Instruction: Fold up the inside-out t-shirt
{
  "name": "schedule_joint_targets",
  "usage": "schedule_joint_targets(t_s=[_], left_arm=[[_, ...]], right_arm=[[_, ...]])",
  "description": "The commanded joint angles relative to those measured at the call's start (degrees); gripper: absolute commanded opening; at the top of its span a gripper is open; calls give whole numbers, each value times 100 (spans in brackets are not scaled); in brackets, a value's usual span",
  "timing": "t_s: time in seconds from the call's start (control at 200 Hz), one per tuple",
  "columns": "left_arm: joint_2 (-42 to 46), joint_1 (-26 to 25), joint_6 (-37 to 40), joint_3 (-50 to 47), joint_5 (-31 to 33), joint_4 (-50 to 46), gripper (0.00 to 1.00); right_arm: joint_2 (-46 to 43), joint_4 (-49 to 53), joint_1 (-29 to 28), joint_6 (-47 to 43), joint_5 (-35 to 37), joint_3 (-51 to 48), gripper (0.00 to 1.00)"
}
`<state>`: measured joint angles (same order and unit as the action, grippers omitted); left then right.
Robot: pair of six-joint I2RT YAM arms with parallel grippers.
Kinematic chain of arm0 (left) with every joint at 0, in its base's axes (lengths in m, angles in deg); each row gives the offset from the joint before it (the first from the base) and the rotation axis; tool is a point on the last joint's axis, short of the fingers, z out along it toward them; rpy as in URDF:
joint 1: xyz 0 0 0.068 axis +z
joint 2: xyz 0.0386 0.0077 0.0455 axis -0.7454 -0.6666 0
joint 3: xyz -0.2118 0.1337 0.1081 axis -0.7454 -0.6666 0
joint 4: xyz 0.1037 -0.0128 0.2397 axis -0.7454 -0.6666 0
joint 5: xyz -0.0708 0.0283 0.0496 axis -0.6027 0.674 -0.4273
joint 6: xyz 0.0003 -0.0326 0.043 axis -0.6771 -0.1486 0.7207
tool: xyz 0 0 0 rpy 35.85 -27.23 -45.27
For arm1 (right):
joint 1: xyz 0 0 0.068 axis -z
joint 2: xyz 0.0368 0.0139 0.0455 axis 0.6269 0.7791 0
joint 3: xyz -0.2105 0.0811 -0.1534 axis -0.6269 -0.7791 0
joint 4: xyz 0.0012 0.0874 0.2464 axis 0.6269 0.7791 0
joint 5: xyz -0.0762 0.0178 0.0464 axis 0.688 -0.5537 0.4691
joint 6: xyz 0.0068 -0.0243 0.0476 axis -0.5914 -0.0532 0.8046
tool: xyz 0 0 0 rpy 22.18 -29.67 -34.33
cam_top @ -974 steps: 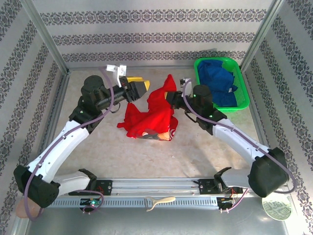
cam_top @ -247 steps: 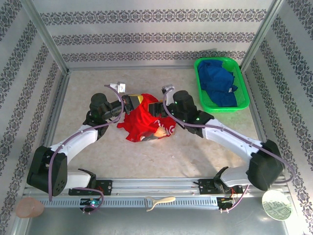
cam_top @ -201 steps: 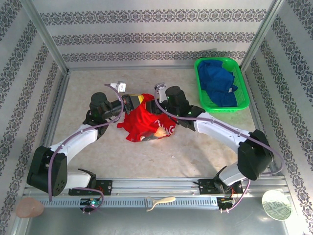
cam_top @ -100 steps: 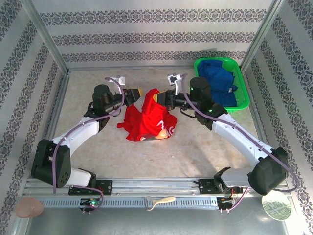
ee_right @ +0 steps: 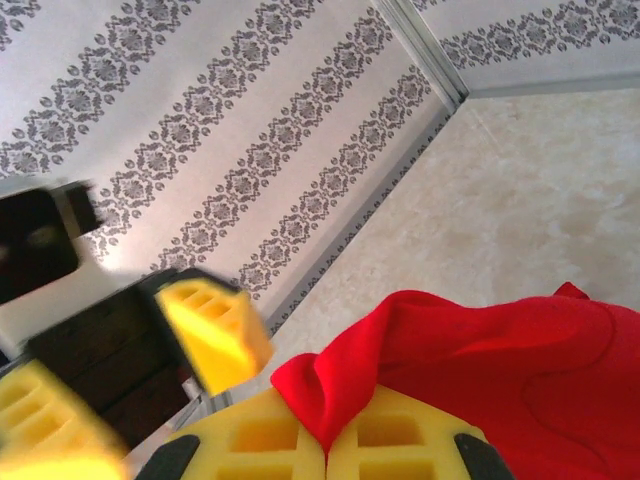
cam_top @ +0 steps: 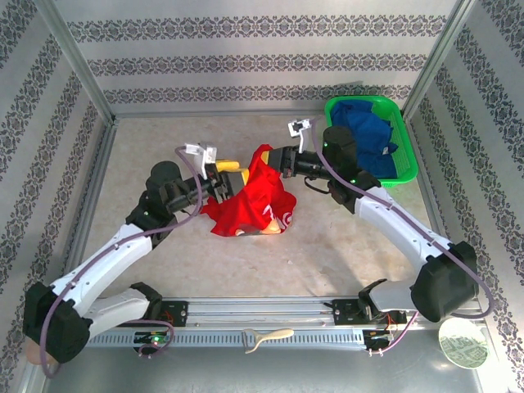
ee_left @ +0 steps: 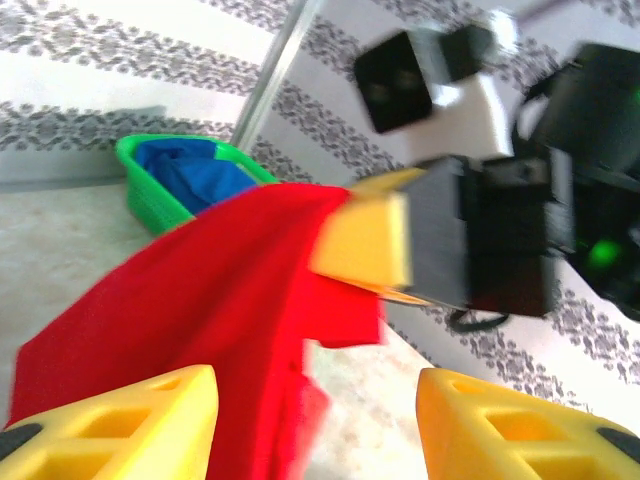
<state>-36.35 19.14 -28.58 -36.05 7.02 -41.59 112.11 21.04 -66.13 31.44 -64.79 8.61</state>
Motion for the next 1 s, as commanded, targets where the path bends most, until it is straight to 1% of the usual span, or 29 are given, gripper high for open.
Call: schedule_joint_targets(t_s=[0.0,0.145,0.355,0.39,0.435,0.485,0.565,0.61,0.739,0.834,0.889,0.949,0.969,0.994], left_arm=[[-276,-189,764,171,452,-656,55],[-670,-232,940,361,592,-601,56],[-1214,-224,986,685,1114,-606,55],[-1285,-216,972,711,1172,-578,52],[-1383,-194,930,730,1169,-507,45],[-1496,-135,840,723,1060,-369,34],[-1575,72,515,629,442,103,9],[-1568,212,327,546,-64,440,0],[-1505,515,-175,473,-1571,1013,0],[-1494,578,-657,505,-2639,1413,0],[-1534,577,-1085,502,-3086,1816,0],[-1619,577,-1614,465,-3393,2382,0],[-1652,572,-1777,451,-3465,2599,0],[-1696,577,-1972,447,-3548,2818,0]], right_arm=[[33,-118,-9,102,107,-49,0],[-45,-112,-46,101,125,-81,0],[-172,-105,-125,145,94,-142,0],[-199,-113,-128,162,83,-166,0],[-234,-147,-125,187,43,-187,0],[-261,-154,-94,204,-1,-197,0],[-275,-187,44,267,-75,-227,0],[-283,-212,174,333,-36,-275,0],[-161,-388,670,704,210,-404,0],[125,-564,895,891,270,-384,0],[324,-722,944,983,256,-365,0],[521,-936,964,1133,207,-346,0],[581,-1017,962,1176,184,-342,5],[634,-1114,958,1255,163,-354,15]])
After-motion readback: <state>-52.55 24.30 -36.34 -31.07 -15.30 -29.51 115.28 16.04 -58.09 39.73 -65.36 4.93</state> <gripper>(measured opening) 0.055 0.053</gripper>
